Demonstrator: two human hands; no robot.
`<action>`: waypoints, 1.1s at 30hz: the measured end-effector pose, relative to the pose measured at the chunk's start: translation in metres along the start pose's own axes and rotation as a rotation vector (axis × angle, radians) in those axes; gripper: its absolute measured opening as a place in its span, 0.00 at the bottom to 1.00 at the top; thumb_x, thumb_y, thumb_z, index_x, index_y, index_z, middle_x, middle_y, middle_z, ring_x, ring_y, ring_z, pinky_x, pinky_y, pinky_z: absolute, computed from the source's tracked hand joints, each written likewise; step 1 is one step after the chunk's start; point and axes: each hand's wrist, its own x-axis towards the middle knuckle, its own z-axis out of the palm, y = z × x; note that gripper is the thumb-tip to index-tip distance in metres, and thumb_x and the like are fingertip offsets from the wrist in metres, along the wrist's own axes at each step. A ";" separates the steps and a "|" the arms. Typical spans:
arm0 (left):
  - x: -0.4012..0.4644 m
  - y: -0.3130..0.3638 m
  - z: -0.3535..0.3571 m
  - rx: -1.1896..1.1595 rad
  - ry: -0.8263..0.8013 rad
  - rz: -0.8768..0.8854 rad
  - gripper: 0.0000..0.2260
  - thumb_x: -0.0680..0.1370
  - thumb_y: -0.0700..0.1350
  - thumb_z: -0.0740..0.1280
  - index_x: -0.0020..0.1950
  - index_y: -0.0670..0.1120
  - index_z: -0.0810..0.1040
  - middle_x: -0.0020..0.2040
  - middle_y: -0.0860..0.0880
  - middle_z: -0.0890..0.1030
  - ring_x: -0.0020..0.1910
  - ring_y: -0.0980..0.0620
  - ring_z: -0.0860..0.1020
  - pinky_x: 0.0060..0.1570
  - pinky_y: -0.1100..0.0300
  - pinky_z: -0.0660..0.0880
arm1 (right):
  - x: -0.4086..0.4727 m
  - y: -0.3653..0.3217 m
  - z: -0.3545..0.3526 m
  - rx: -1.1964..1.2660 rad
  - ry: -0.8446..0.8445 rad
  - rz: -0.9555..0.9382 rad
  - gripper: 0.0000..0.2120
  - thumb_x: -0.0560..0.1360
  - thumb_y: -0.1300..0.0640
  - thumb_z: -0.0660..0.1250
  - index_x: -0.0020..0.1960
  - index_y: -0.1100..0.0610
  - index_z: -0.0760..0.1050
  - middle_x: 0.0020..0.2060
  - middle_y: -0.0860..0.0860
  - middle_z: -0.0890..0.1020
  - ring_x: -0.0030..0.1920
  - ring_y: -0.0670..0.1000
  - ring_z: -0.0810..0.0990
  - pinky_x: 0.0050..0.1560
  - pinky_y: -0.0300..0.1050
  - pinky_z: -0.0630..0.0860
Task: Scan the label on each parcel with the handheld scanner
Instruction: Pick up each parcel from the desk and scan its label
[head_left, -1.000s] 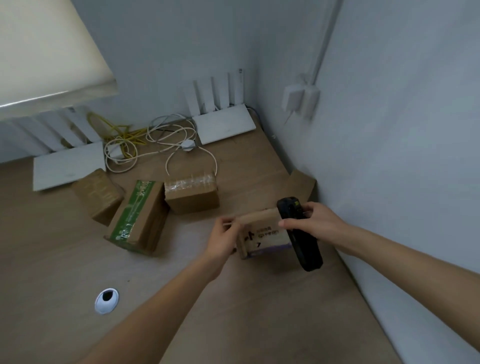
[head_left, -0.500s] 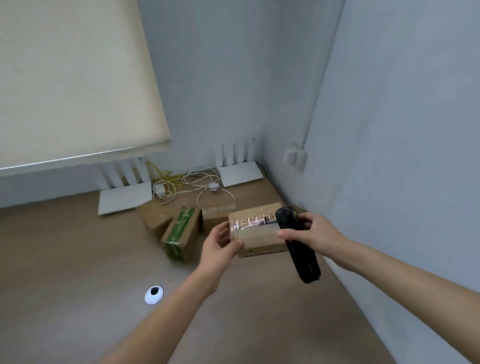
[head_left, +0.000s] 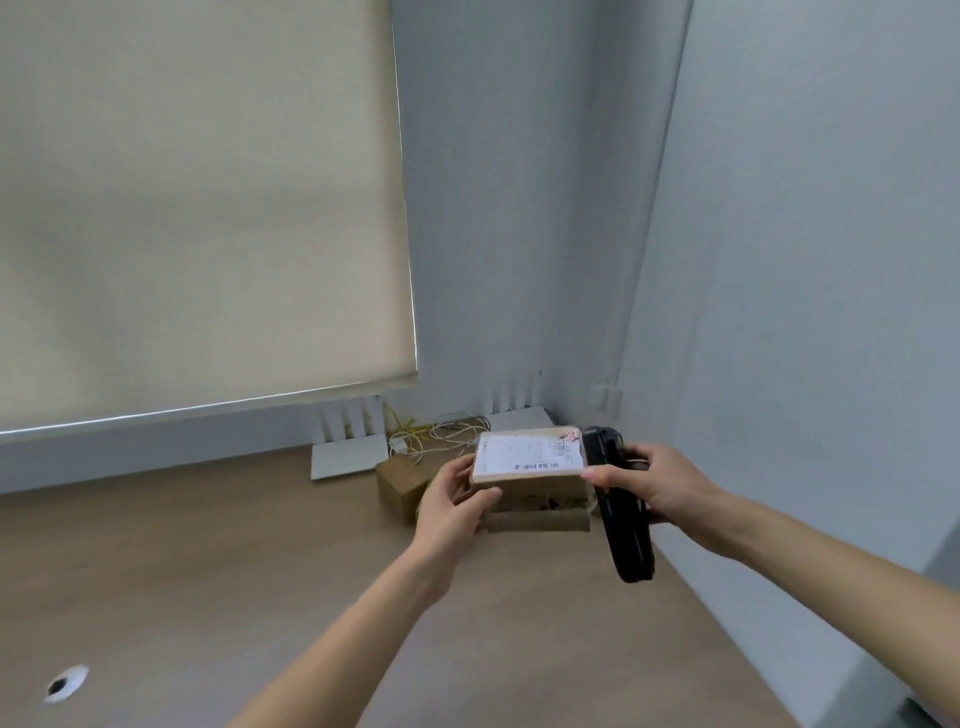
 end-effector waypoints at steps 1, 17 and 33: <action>-0.009 0.012 0.000 -0.028 0.005 0.002 0.19 0.77 0.43 0.73 0.67 0.52 0.76 0.62 0.54 0.82 0.58 0.56 0.81 0.55 0.53 0.80 | -0.009 -0.009 -0.001 -0.006 0.000 -0.013 0.38 0.56 0.40 0.82 0.62 0.53 0.81 0.50 0.52 0.88 0.51 0.51 0.87 0.48 0.48 0.83; -0.098 0.089 0.006 -0.077 -0.009 0.049 0.16 0.77 0.50 0.74 0.63 0.56 0.77 0.56 0.49 0.85 0.59 0.50 0.82 0.64 0.45 0.77 | -0.097 -0.072 -0.029 -0.042 -0.032 -0.146 0.38 0.55 0.40 0.83 0.61 0.52 0.80 0.51 0.50 0.88 0.50 0.48 0.87 0.39 0.36 0.78; -0.199 0.121 -0.042 0.013 -0.021 0.058 0.31 0.72 0.49 0.78 0.69 0.67 0.70 0.56 0.48 0.85 0.53 0.47 0.85 0.55 0.47 0.82 | -0.147 -0.110 -0.007 -0.120 -0.213 -0.228 0.33 0.61 0.45 0.86 0.62 0.53 0.81 0.51 0.48 0.88 0.49 0.48 0.88 0.43 0.37 0.79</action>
